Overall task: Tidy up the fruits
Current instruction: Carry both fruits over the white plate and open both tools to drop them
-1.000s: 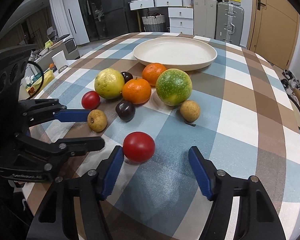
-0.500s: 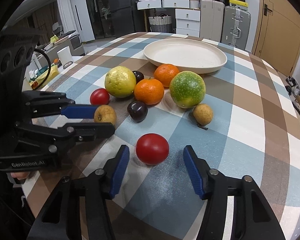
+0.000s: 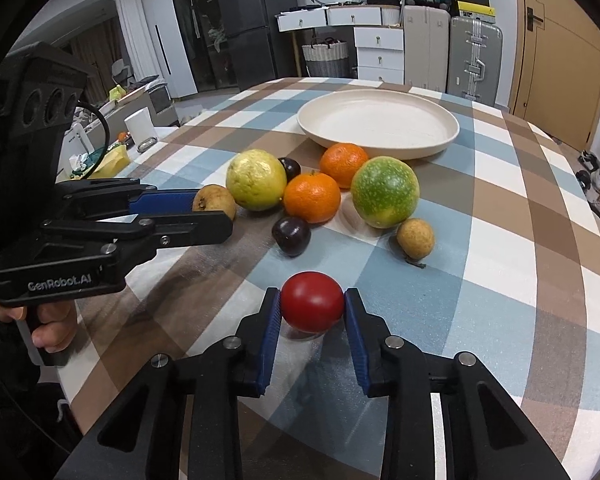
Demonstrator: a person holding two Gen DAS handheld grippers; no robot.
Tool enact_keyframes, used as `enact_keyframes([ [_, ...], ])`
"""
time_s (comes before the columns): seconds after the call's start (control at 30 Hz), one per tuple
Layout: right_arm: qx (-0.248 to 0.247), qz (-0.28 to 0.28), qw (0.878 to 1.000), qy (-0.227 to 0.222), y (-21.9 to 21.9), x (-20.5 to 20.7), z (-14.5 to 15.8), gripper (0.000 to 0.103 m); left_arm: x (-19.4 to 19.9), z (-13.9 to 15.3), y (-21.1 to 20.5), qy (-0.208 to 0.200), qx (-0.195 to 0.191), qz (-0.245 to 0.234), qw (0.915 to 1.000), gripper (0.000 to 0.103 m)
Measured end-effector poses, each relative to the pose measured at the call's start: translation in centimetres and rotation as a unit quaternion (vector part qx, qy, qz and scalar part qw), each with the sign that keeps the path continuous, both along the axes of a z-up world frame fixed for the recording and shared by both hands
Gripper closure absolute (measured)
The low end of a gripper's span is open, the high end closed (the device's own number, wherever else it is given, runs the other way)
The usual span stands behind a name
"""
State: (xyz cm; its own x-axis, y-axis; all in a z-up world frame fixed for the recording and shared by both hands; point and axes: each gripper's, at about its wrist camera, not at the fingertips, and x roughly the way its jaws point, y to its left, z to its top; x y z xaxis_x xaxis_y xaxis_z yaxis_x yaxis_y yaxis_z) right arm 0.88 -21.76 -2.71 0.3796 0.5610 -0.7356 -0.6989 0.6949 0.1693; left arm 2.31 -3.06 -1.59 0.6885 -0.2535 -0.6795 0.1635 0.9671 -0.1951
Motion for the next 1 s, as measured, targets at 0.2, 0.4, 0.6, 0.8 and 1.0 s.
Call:
enact_keyframes([
  [0.2,0.019,-0.009,1.000,-0.009,-0.4,0.3,1.1,0.071,-0.1,0.8,0.8,-0.014,-0.003,0.014,0.9998,0.077],
  [0.4,0.048,-0.024,0.998,-0.020,-1.0,0.9,2.7,0.071,0.3,1.8,1.8,-0.029,-0.006,0.030,0.9991,0.077],
  [0.6,0.063,-0.040,0.997,-0.034,-1.6,2.1,4.0,0.071,1.1,3.0,2.5,-0.044,-0.003,0.042,0.9981,0.077],
  [0.8,0.064,-0.047,0.996,-0.050,-1.9,3.2,5.0,0.071,2.4,4.0,3.0,-0.060,-0.001,0.058,0.9965,0.077],
  [1.0,0.073,-0.052,0.994,-0.062,-1.7,4.5,6.1,0.071,4.2,4.4,3.3,-0.067,0.003,0.067,0.9955,0.077],
])
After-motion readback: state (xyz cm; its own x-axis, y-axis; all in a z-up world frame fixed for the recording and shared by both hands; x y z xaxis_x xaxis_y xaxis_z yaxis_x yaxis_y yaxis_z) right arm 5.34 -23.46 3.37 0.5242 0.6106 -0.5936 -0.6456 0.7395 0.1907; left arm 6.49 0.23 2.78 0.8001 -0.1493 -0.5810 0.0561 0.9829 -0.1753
